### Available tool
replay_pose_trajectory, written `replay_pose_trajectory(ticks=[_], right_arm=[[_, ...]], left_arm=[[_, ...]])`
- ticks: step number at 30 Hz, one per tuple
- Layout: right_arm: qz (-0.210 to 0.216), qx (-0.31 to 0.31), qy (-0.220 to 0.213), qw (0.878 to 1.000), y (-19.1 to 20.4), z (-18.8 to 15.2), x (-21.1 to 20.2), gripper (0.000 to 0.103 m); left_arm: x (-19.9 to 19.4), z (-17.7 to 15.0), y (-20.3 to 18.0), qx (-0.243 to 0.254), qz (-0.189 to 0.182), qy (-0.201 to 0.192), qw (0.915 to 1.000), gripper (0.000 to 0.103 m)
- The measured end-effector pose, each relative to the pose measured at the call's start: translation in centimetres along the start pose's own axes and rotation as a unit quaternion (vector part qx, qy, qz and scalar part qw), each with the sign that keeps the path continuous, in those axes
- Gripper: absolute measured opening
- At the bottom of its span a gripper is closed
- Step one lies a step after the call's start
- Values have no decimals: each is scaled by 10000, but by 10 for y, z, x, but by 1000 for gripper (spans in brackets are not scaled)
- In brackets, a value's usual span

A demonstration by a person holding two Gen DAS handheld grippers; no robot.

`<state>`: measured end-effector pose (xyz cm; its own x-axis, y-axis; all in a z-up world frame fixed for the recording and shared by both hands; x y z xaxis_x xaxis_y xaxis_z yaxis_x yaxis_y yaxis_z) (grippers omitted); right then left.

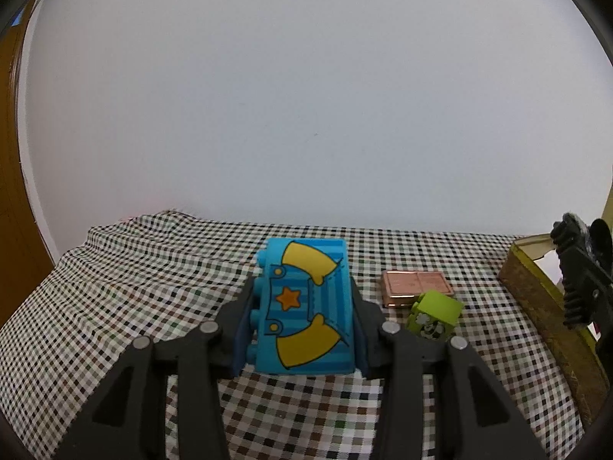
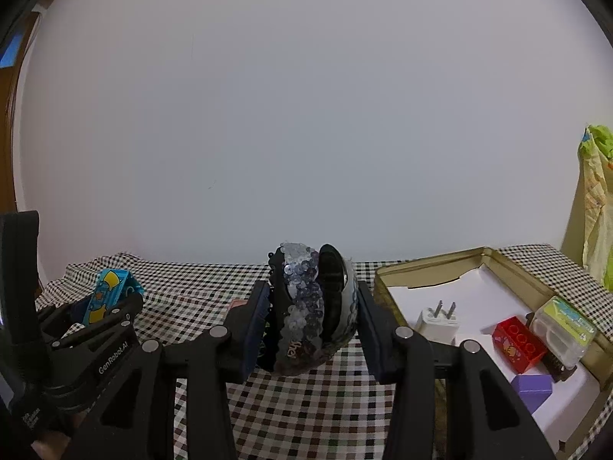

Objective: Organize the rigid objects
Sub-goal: 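Carry the blue block and grey object over the gold tin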

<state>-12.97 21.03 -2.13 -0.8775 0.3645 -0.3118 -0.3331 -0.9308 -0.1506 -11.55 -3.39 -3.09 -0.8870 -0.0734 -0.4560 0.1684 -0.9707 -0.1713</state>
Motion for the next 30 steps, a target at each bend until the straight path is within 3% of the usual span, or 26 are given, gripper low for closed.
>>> replay_pose_trajectory(ticks=[30], right_arm=[[-405, -51, -254, 9988, -54, -6, -24, 47]], left_arm=[[-24, -18, -53, -23, -510, 95, 9986, 41]])
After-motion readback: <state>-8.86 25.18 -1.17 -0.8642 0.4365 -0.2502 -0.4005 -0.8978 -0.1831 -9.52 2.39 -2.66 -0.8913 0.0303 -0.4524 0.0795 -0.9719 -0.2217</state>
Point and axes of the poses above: each gripper's, at about its wrist camera, not at the fingertips, and x roughly the way its jaws point, y to its left, z to its top, the point moved 10 cm from there along x, roughly the way its jaws point, and after that the axes turned 12 degrees about -x, right-handed, at the moved point
